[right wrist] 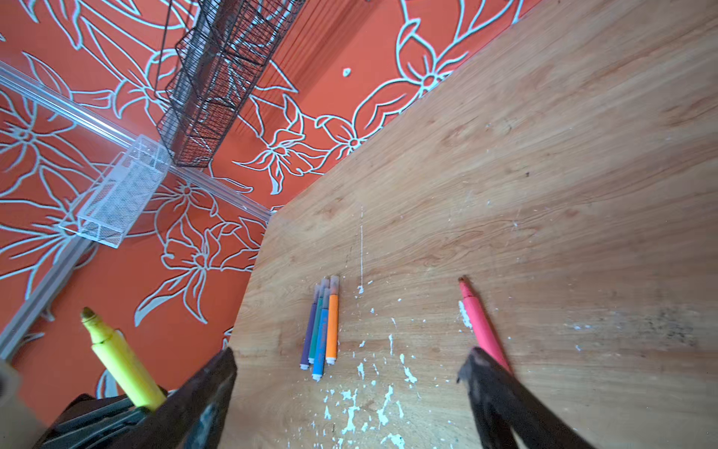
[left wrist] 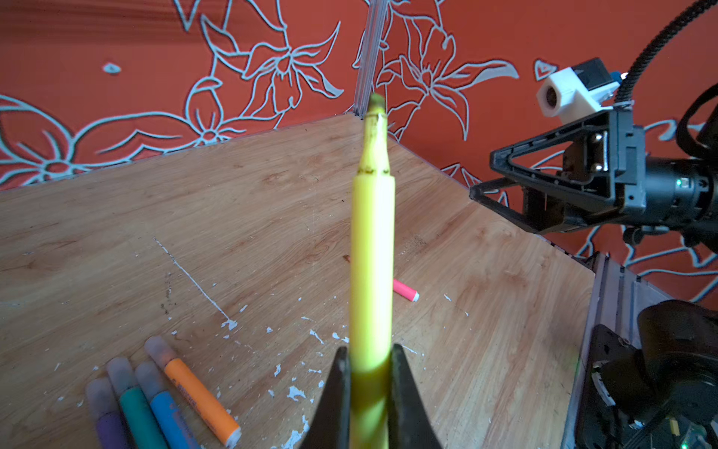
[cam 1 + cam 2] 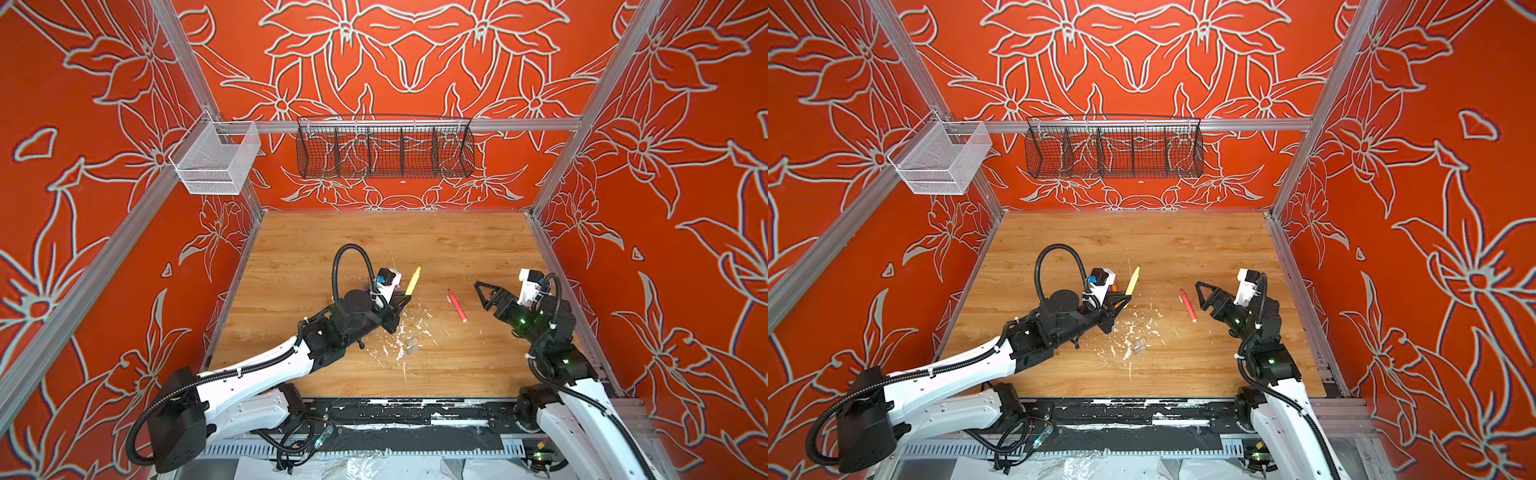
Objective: Insert the pens into the pen caps
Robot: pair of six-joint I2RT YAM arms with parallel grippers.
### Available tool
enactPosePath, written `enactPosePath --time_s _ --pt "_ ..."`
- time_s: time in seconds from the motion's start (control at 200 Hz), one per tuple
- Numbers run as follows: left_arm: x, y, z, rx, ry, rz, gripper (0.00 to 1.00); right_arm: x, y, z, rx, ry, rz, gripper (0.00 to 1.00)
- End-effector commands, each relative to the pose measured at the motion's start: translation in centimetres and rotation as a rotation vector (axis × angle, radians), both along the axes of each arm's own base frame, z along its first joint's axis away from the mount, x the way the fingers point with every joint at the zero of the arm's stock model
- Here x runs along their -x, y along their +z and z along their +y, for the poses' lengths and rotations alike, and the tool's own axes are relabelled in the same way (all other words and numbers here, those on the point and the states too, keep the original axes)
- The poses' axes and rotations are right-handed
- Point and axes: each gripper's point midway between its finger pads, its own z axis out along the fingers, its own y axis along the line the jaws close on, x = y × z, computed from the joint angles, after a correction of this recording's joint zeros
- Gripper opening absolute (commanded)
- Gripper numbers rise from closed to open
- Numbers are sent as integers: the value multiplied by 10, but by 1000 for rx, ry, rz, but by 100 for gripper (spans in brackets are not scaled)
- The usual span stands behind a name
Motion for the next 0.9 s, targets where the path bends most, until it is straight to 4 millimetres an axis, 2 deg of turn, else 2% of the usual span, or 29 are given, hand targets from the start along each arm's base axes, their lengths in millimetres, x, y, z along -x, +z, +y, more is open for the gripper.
enactPosePath --time_s 0.0,0.205,0.35,0.475,0.766,0.896 --pt "3 10 -11 27 -64 -24 0 6 32 17 -62 75 -73 92" --pt "2 3 -16 4 -78 -9 0 19 48 52 -29 154 -131 91" --pt "2 1 -19 -2 -89 -7 0 19 49 85 -9 231 -133 89" --pt "4 0 -22 -3 -107 -2 0 15 45 109 20 269 -110 83" --pt "11 1 -28 5 -162 1 0 16 44 142 29 324 -116 72" --pt "16 1 -34 6 -208 7 0 15 47 151 28 334 -113 68"
